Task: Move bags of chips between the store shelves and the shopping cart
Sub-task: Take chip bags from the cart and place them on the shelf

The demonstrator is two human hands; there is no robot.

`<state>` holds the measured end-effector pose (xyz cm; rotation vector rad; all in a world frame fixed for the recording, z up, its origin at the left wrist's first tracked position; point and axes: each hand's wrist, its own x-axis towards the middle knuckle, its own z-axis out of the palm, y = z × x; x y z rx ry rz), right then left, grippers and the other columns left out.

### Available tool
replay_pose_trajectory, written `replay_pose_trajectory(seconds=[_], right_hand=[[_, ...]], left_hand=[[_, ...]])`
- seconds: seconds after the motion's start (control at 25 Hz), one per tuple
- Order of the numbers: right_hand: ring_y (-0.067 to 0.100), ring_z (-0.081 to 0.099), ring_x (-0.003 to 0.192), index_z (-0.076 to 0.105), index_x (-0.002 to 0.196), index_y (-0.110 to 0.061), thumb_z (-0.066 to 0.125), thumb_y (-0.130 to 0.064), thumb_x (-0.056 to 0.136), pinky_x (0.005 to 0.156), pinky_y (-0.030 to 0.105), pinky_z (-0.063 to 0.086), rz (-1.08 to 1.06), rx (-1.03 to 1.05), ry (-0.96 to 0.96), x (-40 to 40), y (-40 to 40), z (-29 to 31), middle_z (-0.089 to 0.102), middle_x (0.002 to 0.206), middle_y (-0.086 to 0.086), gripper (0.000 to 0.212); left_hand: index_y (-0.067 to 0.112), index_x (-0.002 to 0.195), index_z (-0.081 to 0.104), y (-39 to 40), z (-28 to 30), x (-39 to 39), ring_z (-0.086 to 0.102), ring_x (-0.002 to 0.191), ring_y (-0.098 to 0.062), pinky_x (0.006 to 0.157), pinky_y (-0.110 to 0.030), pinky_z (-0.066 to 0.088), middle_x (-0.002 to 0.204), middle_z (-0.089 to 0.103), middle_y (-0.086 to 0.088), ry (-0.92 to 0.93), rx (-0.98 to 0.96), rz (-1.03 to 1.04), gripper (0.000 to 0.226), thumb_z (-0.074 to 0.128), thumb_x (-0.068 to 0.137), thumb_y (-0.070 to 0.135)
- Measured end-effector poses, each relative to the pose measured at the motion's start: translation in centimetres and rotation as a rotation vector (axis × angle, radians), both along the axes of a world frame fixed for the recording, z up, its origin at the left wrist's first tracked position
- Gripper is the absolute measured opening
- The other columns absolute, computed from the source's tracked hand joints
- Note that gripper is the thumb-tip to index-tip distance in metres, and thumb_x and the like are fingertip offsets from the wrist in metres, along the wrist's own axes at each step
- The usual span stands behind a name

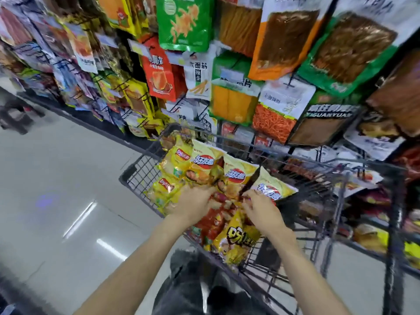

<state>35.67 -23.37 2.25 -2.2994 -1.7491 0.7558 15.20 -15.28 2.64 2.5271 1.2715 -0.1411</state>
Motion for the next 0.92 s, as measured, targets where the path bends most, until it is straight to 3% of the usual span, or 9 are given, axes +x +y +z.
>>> replay_pose_trajectory(seconds=[0.12,0.4,0.6,0.92], right_hand=[[0.03,0.057,0.115,0.05,0.135,-0.019,0.049,-0.031,0.101,0.081,0.039,0.051,-0.183,-0.06,-0.003,1.7,-1.3,-1.5,0.053,0.131,0.007,0.037],[0.034,0.059,0.112,0.052,0.131,-0.019,0.051,-0.028,0.099,0.084,0.04,0.047,-0.494,-0.27,0.121,0.9,-4.9,-7.6,0.06,0.12,0.012,0.033],[0.035,0.058,0.115,0.051,0.136,-0.015,0.054,-0.028,0.097,0.089,0.041,0.05,-0.664,-0.378,0.263,-0.7,-5.7,-13.1,0.061,0.125,0.017,0.041],[0.037,0.051,0.125,0.043,0.14,-0.004,0.05,-0.021,0.101,0.098,0.038,0.042,-0.788,-0.523,0.389,-1.3,-6.3,-20.8,0.053,0.137,0.023,0.044]], left_hand=[[0.028,0.138,0.048,2.0,-2.0,2.0,0.062,0.112,-0.024,0.087,-0.041,0.054,0.127,0.062,0.0,0.049,-0.055,-0.166,0.042,0.049,0.097,0.035],[0.035,0.146,0.037,4.8,-8.4,3.2,0.059,0.117,-0.03,0.085,-0.045,0.054,0.138,0.055,-0.005,0.21,-0.303,-0.448,0.051,0.052,0.098,0.037],[0.027,0.142,0.042,5.7,-13.9,4.6,0.061,0.112,-0.031,0.085,-0.04,0.052,0.132,0.057,-0.009,0.334,-0.373,-0.522,0.044,0.05,0.099,0.037],[0.015,0.152,0.028,3.8,-23.4,4.8,0.052,0.125,-0.03,0.096,-0.038,0.044,0.14,0.051,-0.011,0.479,-0.487,-0.593,0.064,0.051,0.099,0.042]])
